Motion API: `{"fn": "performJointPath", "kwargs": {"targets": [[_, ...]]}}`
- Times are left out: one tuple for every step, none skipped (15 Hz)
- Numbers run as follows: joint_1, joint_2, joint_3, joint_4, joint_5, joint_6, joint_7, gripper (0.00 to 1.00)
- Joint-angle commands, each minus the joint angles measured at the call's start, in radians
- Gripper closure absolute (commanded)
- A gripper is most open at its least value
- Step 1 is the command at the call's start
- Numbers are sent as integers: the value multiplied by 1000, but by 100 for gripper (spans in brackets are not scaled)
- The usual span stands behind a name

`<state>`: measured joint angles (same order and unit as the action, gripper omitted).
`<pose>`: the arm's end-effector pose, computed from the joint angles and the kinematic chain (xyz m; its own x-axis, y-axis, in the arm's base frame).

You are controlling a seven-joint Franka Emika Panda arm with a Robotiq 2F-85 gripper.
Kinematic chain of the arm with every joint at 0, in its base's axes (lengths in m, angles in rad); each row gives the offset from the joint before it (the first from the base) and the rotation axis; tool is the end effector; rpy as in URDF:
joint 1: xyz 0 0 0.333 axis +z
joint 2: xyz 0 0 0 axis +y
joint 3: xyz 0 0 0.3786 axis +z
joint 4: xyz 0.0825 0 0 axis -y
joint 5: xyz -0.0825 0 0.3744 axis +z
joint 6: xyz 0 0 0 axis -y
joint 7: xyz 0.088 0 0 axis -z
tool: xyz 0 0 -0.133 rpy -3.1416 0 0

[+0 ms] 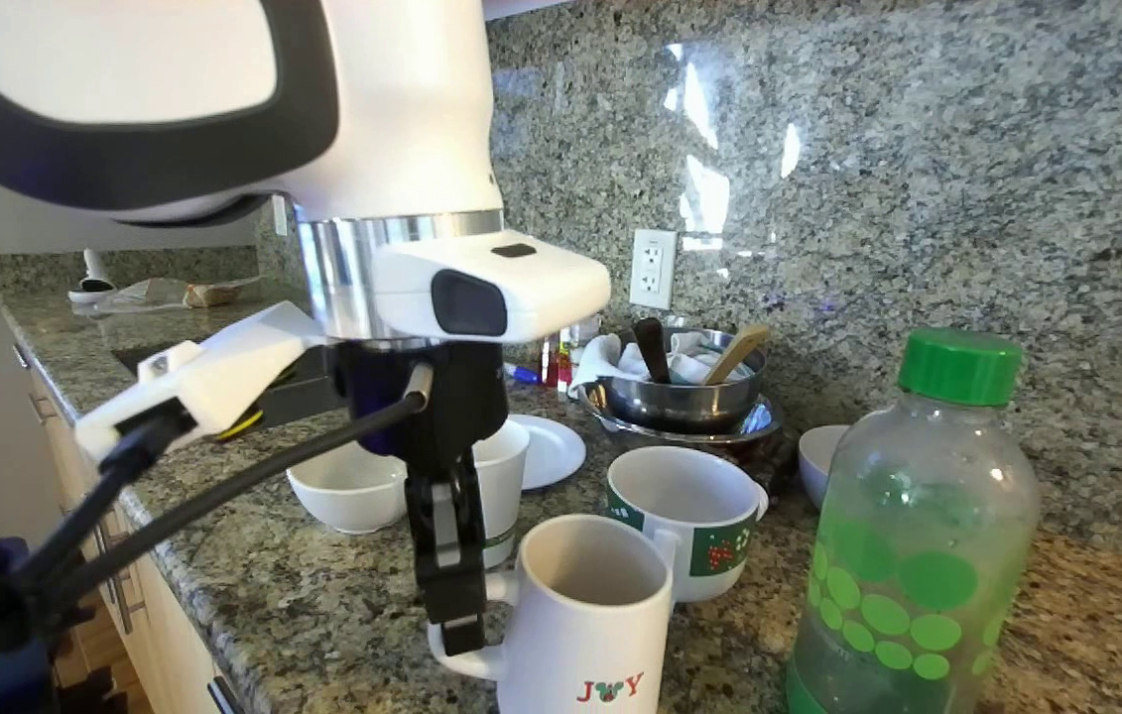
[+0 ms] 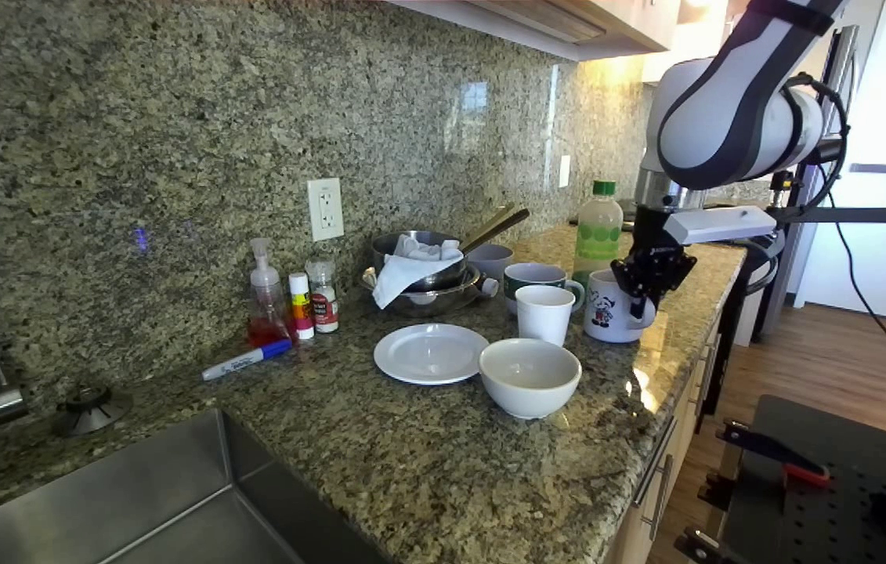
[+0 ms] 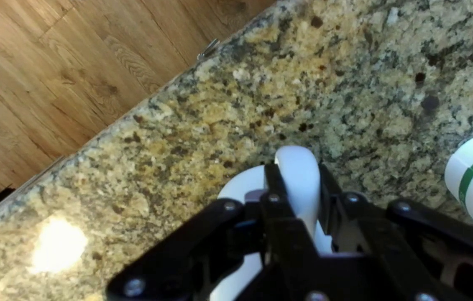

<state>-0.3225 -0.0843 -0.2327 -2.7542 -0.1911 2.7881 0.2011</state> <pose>0.3410 -0.2022 0.2984 0.8310 -0.5426 0.1225 -0.5507 -0.8336 0.0433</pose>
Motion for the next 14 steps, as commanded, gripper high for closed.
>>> {"fn": "performJointPath", "kwargs": {"targets": [[3,-39,9,31,-40,-39,6,91],[3,-41,11,38,-54,-41,13,91],[2,-44,13,44,-70,-45,18,91],[3,-47,14,47,-78,-47,18,91],[1,-52,15,50,-87,-49,21,91],[-1,-55,16,53,-98,-49,26,91],[-4,-60,17,53,-111,-49,32,91],[-4,-65,18,53,-117,-48,32,91],[-5,-69,18,54,-120,-49,32,91],[-6,-75,19,53,-121,-50,32,91],[-8,-81,20,53,-123,-50,31,91],[-9,-85,21,53,-124,-50,31,91],[-10,-87,22,52,-125,-50,30,91],[-10,-85,22,50,-120,-49,26,91]]}}
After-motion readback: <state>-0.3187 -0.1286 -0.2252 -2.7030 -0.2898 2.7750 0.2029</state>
